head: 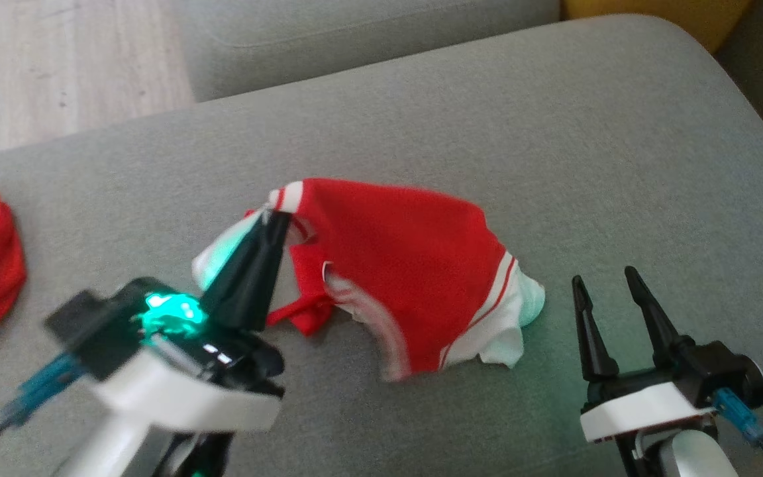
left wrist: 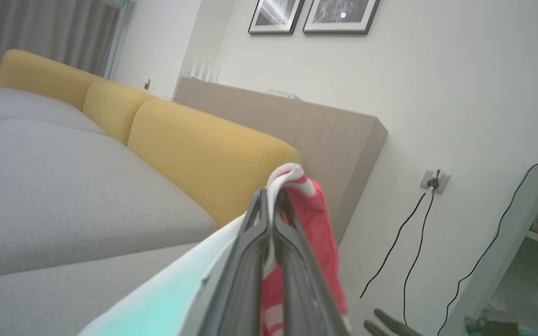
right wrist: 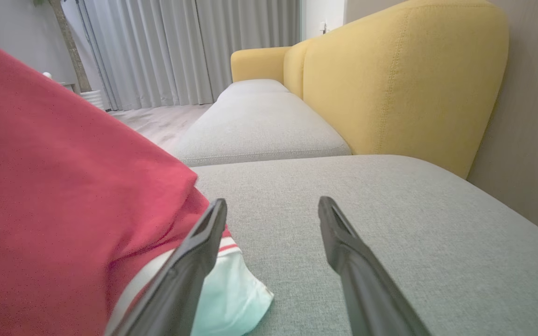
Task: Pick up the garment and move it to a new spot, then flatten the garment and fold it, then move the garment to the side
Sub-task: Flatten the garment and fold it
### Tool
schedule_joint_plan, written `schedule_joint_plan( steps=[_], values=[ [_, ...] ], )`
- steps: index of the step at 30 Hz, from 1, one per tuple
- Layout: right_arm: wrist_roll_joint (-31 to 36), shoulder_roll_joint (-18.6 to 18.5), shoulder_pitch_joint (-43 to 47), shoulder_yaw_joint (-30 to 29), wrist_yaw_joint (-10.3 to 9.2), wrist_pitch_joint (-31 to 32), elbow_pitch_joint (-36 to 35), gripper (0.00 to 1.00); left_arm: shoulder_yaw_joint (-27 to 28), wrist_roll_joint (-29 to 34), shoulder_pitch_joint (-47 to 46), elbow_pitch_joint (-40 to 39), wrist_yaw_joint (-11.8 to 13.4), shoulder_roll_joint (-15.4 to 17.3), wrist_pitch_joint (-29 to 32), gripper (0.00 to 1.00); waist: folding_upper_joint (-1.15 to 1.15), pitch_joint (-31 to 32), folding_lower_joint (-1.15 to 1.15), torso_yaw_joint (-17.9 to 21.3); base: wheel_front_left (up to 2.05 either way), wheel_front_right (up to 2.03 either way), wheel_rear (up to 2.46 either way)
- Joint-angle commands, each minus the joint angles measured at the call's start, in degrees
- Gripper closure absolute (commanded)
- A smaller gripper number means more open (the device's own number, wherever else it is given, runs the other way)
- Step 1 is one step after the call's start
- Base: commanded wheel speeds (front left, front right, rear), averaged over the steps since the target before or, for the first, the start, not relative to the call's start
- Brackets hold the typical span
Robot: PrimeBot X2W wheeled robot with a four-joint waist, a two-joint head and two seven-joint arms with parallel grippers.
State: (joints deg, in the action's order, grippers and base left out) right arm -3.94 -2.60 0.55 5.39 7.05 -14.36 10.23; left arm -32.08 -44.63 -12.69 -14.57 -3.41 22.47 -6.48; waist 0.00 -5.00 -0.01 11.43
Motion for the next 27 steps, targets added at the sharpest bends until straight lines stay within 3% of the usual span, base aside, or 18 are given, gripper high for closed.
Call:
schedule_joint_plan(
  steps=[1, 7, 14, 20, 27],
  values=[
    [0.5, -0.3, -0.7, 1.0, 0.44, -0.6, -2.1, 0.00, 3.7, -0.8, -1.3, -6.3, 1.3, 2.5, 1.2, 1.00, 0.00, 0.9, 0.01, -1.1, 0.00, 0.00, 0.00],
    [0.5, -0.3, -0.1, 0.8, 0.44, -0.6, -2.2, 0.00, 7.9, -3.9, 3.0, -24.0, 5.9, 7.0, 5.6, 1.00, 0.00, 1.6, 0.01, -2.0, 0.00, 0.00, 0.00],
    [0.2, -0.3, 0.3, 0.7, 0.44, -0.6, -2.2, 0.00, 11.8, -6.7, 2.9, -35.1, 9.3, 9.4, 9.2, 1.00, 0.00, 1.9, 0.01, -1.8, 0.00, 0.00, 0.00],
    [-1.1, -0.3, -1.2, 1.8, 0.44, -0.6, -2.3, 0.00, 12.4, -8.0, -1.8, -34.8, 11.6, 9.3, 13.0, 1.00, 0.00, 0.2, 0.01, 0.5, 0.00, 0.00, 0.00],
    [-3.5, -0.3, -3.9, 3.9, 0.44, -0.6, -3.0, 0.00, 8.9, -5.5, -14.0, -25.2, 11.4, 7.7, 18.3, 1.00, 0.00, -4.2, 0.01, 5.4, 0.00, 0.00, 0.00]
  ],
)
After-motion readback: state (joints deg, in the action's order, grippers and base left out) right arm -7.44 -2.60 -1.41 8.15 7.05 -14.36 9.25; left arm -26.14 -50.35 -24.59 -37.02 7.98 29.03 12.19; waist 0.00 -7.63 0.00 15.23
